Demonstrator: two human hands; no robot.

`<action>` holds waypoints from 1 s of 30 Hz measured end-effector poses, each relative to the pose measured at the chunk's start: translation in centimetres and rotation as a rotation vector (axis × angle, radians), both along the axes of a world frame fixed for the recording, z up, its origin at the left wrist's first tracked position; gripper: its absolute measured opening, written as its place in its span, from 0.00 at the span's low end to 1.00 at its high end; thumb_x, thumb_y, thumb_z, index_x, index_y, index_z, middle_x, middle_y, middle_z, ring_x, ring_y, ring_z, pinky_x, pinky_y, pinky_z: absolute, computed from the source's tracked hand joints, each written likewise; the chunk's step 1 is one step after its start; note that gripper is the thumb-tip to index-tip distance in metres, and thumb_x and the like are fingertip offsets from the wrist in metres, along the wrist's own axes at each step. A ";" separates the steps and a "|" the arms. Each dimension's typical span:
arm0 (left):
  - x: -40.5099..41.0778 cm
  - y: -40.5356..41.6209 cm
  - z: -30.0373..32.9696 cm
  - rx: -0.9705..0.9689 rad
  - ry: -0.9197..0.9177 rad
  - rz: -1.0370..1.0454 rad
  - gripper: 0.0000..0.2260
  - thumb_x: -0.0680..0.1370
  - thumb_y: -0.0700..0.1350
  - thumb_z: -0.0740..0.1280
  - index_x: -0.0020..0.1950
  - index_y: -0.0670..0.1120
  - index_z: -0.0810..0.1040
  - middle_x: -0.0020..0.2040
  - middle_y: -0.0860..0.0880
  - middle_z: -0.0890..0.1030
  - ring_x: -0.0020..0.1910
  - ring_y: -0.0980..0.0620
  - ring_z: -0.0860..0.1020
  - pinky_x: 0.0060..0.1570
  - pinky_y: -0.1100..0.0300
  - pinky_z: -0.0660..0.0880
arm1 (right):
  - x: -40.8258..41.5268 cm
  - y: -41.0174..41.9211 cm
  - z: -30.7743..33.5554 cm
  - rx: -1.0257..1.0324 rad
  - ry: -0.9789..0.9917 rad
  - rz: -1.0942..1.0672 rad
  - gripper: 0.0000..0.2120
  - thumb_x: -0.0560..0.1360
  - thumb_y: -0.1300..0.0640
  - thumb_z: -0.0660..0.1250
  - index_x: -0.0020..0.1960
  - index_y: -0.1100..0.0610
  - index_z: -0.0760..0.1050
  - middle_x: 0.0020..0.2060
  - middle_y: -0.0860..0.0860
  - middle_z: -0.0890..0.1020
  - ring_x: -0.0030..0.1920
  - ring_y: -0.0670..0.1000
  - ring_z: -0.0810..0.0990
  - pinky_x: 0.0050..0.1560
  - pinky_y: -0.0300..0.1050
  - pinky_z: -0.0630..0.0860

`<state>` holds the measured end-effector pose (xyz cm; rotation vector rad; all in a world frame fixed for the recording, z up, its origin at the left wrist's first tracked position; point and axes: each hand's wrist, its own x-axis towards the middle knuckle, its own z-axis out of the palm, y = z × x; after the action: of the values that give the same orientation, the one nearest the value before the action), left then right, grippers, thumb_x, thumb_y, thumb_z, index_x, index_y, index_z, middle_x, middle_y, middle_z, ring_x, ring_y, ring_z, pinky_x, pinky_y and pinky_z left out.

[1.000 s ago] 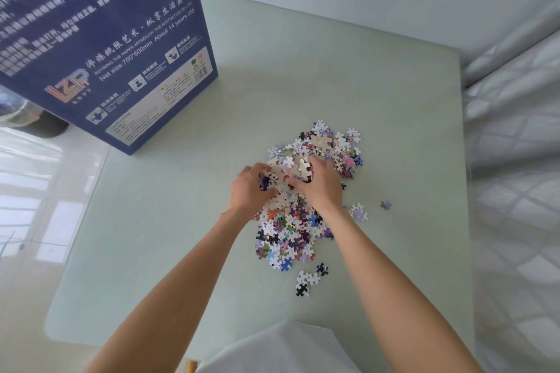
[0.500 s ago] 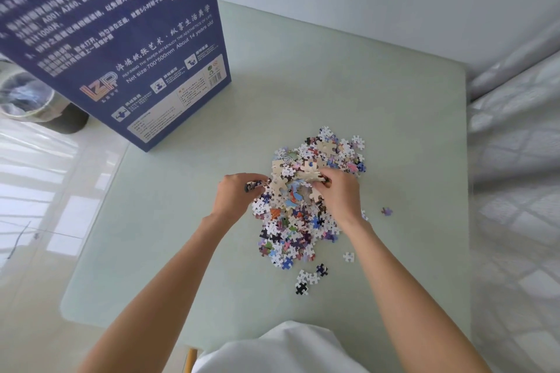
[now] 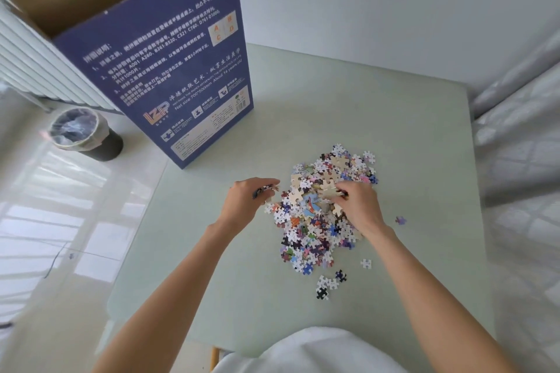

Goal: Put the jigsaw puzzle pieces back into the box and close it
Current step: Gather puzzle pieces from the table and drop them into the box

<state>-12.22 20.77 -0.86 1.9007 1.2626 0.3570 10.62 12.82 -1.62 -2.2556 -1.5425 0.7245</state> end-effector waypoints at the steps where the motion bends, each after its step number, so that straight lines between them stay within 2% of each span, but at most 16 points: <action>1: -0.1 0.0 -0.1 0.009 0.005 -0.014 0.10 0.76 0.41 0.67 0.57 0.48 0.81 0.48 0.52 0.83 0.36 0.61 0.77 0.41 0.73 0.73 | -0.2 -0.1 0.0 0.003 0.009 -0.027 0.11 0.72 0.60 0.70 0.53 0.62 0.79 0.46 0.55 0.84 0.31 0.46 0.77 0.53 0.46 0.77; 3: -0.2 -0.2 0.4 0.044 -0.015 -0.033 0.11 0.76 0.41 0.67 0.57 0.48 0.81 0.49 0.51 0.83 0.37 0.60 0.78 0.42 0.74 0.73 | -0.4 -0.5 0.6 0.011 0.046 -0.088 0.13 0.72 0.61 0.70 0.56 0.62 0.78 0.50 0.55 0.83 0.38 0.51 0.82 0.57 0.41 0.74; 5: -0.3 -0.1 1.4 0.099 -0.084 -0.031 0.10 0.76 0.41 0.68 0.57 0.48 0.81 0.49 0.52 0.83 0.38 0.58 0.80 0.44 0.66 0.77 | -0.6 -0.6 1.6 0.033 0.102 -0.145 0.16 0.72 0.60 0.70 0.59 0.62 0.77 0.51 0.54 0.83 0.41 0.54 0.83 0.50 0.34 0.72; 6: -0.4 0.0 2.2 0.133 -0.121 -0.026 0.10 0.76 0.41 0.68 0.56 0.48 0.81 0.49 0.52 0.83 0.39 0.59 0.80 0.45 0.63 0.78 | -0.6 -0.6 1.9 0.052 0.148 -0.172 0.17 0.72 0.59 0.71 0.60 0.62 0.77 0.52 0.54 0.83 0.42 0.54 0.83 0.46 0.33 0.73; 9: -1.0 1.5 6.0 0.290 -0.217 -0.002 0.10 0.76 0.40 0.68 0.56 0.47 0.81 0.50 0.54 0.82 0.42 0.60 0.80 0.45 0.65 0.78 | -0.9 0.6 4.9 0.140 0.260 -0.166 0.18 0.70 0.58 0.72 0.59 0.61 0.77 0.53 0.49 0.81 0.44 0.48 0.81 0.47 0.33 0.75; 11: -2.0 3.4 9.6 0.440 -0.257 0.022 0.10 0.75 0.39 0.68 0.56 0.46 0.81 0.51 0.54 0.81 0.45 0.59 0.80 0.46 0.69 0.76 | -1.3 2.6 7.7 0.197 0.305 -0.099 0.17 0.70 0.57 0.72 0.58 0.60 0.77 0.51 0.48 0.82 0.44 0.45 0.81 0.45 0.32 0.76; 14: -4.2 6.9 16.0 0.708 -0.229 0.076 0.10 0.77 0.41 0.66 0.58 0.45 0.80 0.54 0.54 0.80 0.49 0.61 0.79 0.50 0.73 0.74 | -2.8 6.8 13.2 0.323 0.454 0.024 0.10 0.70 0.62 0.72 0.51 0.58 0.80 0.42 0.48 0.83 0.37 0.38 0.81 0.40 0.31 0.77; 16: -5.8 9.4 20.1 0.882 -0.187 0.120 0.10 0.78 0.42 0.65 0.58 0.45 0.80 0.55 0.55 0.78 0.51 0.61 0.77 0.52 0.74 0.72 | -4.0 10.2 16.5 0.425 0.451 0.109 0.06 0.69 0.63 0.73 0.44 0.54 0.80 0.37 0.46 0.82 0.33 0.37 0.79 0.37 0.29 0.74; 18: -7.1 11.9 23.0 0.970 -0.141 0.154 0.10 0.78 0.42 0.65 0.58 0.45 0.80 0.54 0.54 0.79 0.51 0.60 0.77 0.54 0.72 0.72 | -5.3 13.5 19.1 0.506 0.443 0.171 0.04 0.69 0.64 0.73 0.44 0.58 0.81 0.36 0.48 0.82 0.32 0.38 0.79 0.34 0.29 0.73; 20: -8.3 14.6 24.4 0.947 -0.043 0.173 0.09 0.77 0.42 0.66 0.57 0.46 0.81 0.53 0.51 0.81 0.48 0.58 0.79 0.51 0.70 0.71 | -6.8 16.9 21.6 0.598 0.389 0.241 0.07 0.69 0.63 0.73 0.47 0.62 0.81 0.40 0.49 0.82 0.35 0.42 0.79 0.34 0.32 0.75; 22: -9.0 16.5 24.3 0.849 0.080 0.188 0.09 0.77 0.41 0.66 0.56 0.47 0.81 0.51 0.48 0.82 0.45 0.53 0.79 0.49 0.66 0.71 | -8.0 20.1 23.6 0.673 0.327 0.326 0.09 0.70 0.61 0.73 0.49 0.61 0.81 0.42 0.48 0.81 0.38 0.44 0.79 0.38 0.35 0.77; 25: -9.7 18.0 23.5 0.726 0.174 0.215 0.10 0.77 0.41 0.66 0.57 0.47 0.80 0.51 0.47 0.82 0.46 0.51 0.80 0.51 0.59 0.73 | -9.6 24.8 25.9 0.794 0.220 0.481 0.08 0.69 0.61 0.73 0.49 0.60 0.82 0.41 0.52 0.83 0.37 0.47 0.78 0.39 0.32 0.74; 27: -9.9 18.3 22.8 0.664 0.208 0.227 0.10 0.78 0.42 0.65 0.57 0.48 0.80 0.53 0.48 0.82 0.48 0.49 0.80 0.49 0.58 0.74 | -10.6 27.3 26.8 0.874 0.067 0.635 0.07 0.70 0.61 0.71 0.47 0.60 0.82 0.38 0.49 0.81 0.34 0.45 0.76 0.38 0.32 0.71; 30: -10.0 18.9 22.3 0.618 0.302 0.246 0.10 0.79 0.45 0.62 0.56 0.52 0.80 0.52 0.49 0.82 0.47 0.47 0.80 0.44 0.57 0.73 | -11.8 30.5 27.1 0.989 -0.239 0.919 0.06 0.71 0.64 0.69 0.47 0.59 0.81 0.42 0.51 0.83 0.38 0.49 0.79 0.39 0.41 0.75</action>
<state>-22.17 39.69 21.46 2.3802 1.7397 0.6685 -1.19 43.30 25.51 -0.8906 -2.3309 -0.1859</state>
